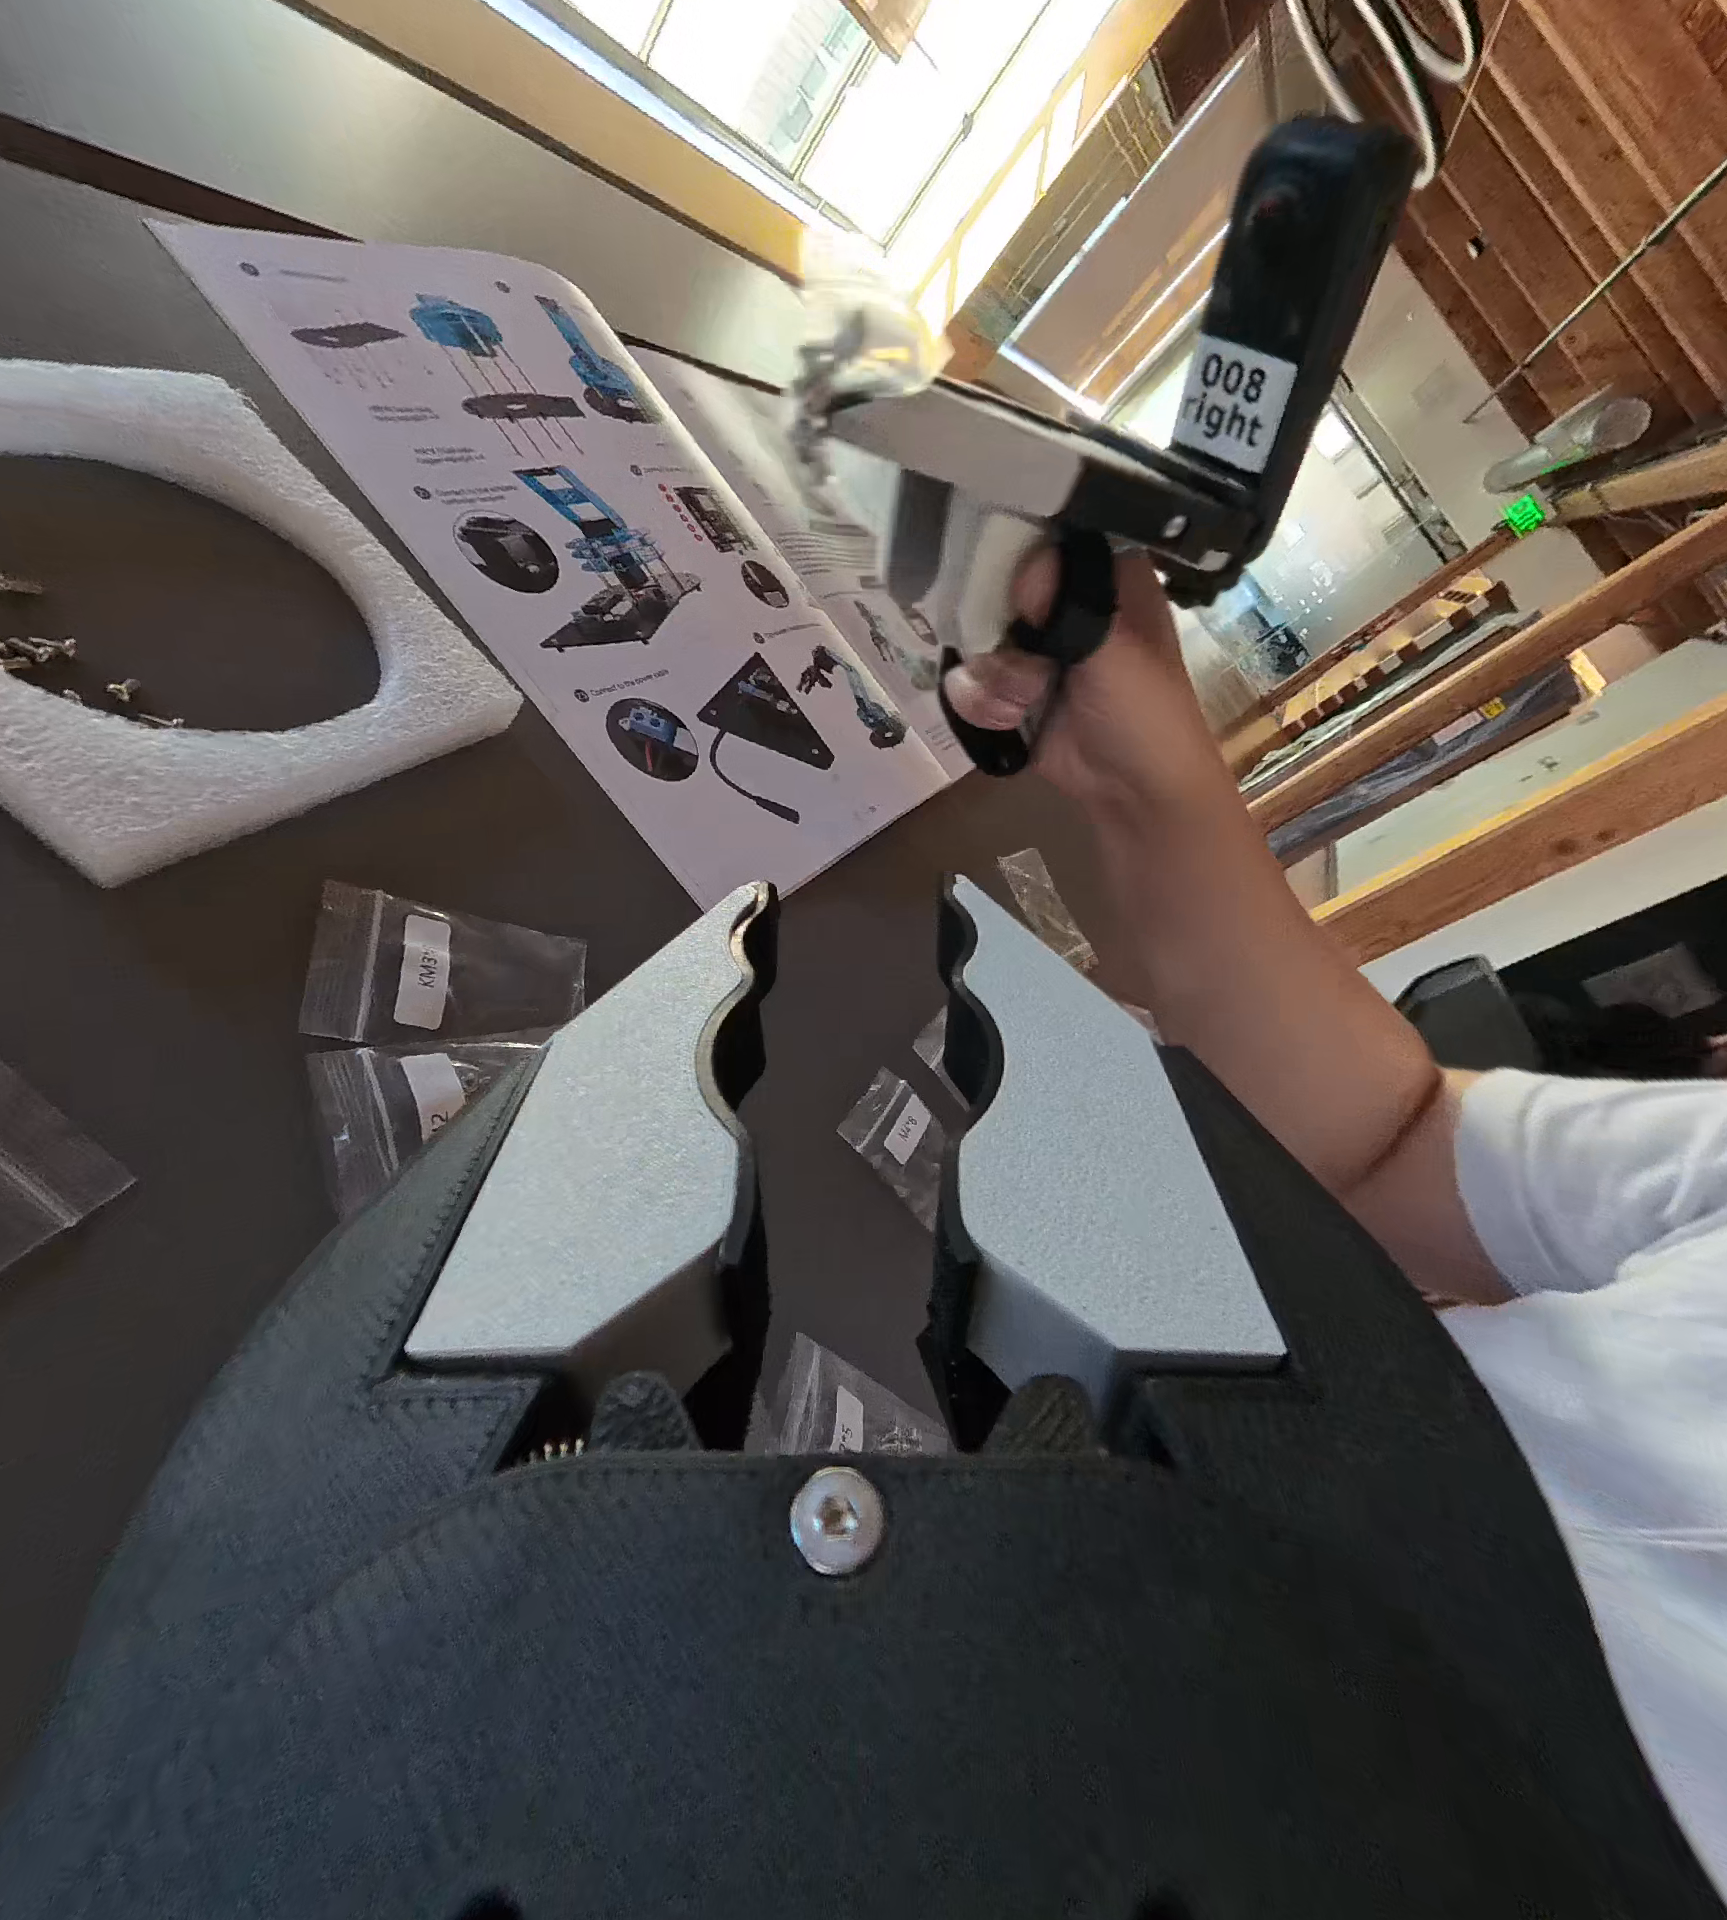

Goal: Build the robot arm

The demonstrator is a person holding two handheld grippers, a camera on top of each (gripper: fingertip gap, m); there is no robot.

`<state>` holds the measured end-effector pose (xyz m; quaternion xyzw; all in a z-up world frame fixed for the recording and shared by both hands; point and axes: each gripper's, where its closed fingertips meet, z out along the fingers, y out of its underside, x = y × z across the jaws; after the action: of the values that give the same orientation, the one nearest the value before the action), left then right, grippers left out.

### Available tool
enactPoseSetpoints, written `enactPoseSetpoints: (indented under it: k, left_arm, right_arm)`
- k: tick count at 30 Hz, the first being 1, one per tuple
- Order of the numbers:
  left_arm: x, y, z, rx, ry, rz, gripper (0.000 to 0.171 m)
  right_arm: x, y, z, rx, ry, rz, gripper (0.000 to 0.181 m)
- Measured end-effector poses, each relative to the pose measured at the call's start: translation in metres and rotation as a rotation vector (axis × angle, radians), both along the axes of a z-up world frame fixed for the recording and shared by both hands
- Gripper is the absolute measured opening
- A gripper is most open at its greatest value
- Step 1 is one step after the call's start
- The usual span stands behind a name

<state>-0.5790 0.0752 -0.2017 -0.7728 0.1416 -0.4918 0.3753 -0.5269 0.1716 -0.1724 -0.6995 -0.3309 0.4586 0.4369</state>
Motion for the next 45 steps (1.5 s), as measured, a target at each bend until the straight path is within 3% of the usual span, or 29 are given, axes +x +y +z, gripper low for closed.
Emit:
enactPoseSetpoints:
  k: [6, 14, 18, 28, 40, 44, 45]
  left_arm:
    - [0.01, -0.006, 0.005, 0.053, 0.038, -0.021, 0.029]
    - [0.027, -0.016, 0.018, 0.062, -0.005, -0.069, 0.028]
    - [0.047, -0.021, 0.022, 0.05, 0.053, -0.106, 0.029]
    - [0.141, -0.018, 0.055, 0.092, 0.092, -0.122, 0.03]
    - [0.256, -0.032, 0.081, 0.154, 0.069, -0.051, 0.024]
    - [0.277, -0.035, 0.094, 0.188, 0.006, 0.002, 0.016]
    - [0.282, -0.037, 0.097, 0.206, 0.003, 0.01, 0.005]
  right_arm:
    - [0.054, -0.028, 0.023, -0.014, 0.187, -0.106, 0.002]
    - [0.09, -0.06, 0.016, -0.014, 0.191, -0.197, 0.002]
    - [0.104, -0.076, 0.003, -0.044, 0.195, -0.258, 0.002]
    - [0.165, -0.117, -0.01, -0.015, 0.13, -0.343, 0.001]
    - [0.281, -0.145, 0.001, 0.075, 0.047, -0.394, 0.001]
    - [0.316, -0.139, 0.013, 0.15, 0.036, -0.434, 0.001]
    - [0.322, -0.138, 0.016, 0.175, 0.032, -0.441, 0.001]
